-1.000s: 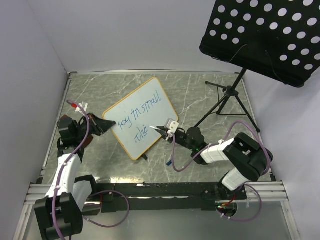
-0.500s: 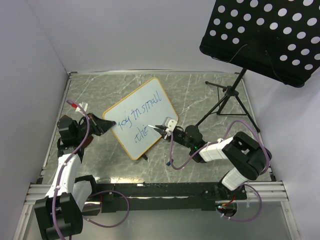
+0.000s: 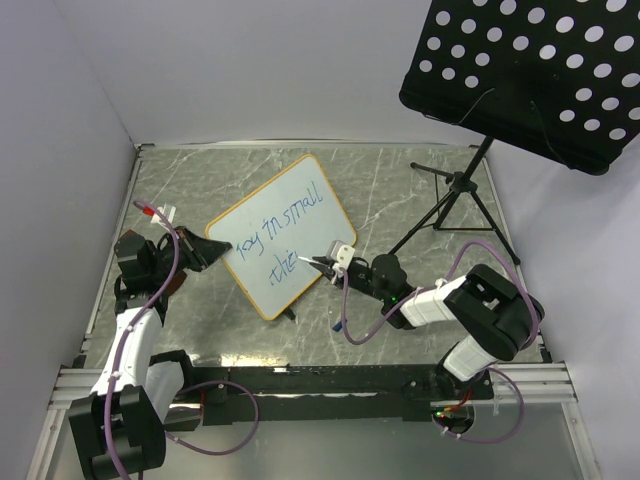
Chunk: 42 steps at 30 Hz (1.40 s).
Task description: Write a sentence on the whiteboard
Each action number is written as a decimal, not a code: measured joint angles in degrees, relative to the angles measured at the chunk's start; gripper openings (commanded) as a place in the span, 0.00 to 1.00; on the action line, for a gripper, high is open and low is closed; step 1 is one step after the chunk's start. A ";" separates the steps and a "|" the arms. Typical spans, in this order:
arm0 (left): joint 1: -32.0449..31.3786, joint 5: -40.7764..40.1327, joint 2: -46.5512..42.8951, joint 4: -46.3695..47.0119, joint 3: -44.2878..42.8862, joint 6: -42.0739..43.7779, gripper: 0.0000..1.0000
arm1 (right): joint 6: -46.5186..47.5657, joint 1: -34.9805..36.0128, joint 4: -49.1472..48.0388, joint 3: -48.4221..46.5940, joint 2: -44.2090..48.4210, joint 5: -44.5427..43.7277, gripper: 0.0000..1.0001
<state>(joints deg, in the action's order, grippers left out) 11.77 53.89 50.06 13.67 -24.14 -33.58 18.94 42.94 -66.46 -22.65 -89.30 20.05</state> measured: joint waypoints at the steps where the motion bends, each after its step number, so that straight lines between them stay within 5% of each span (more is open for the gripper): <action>1: 0.00 0.00 0.00 0.00 0.00 0.00 0.01 | 0.02 0.00 -0.02 0.31 0.07 0.17 0.00; 42: -0.02 -0.02 0.00 0.00 0.02 0.00 0.01 | -0.04 -0.22 1.11 -1.68 0.11 -2.43 0.00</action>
<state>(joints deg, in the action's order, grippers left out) 11.75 53.87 50.06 13.67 -24.12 -33.58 18.90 42.72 -65.34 -24.34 -89.19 17.63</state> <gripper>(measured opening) 0.080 0.179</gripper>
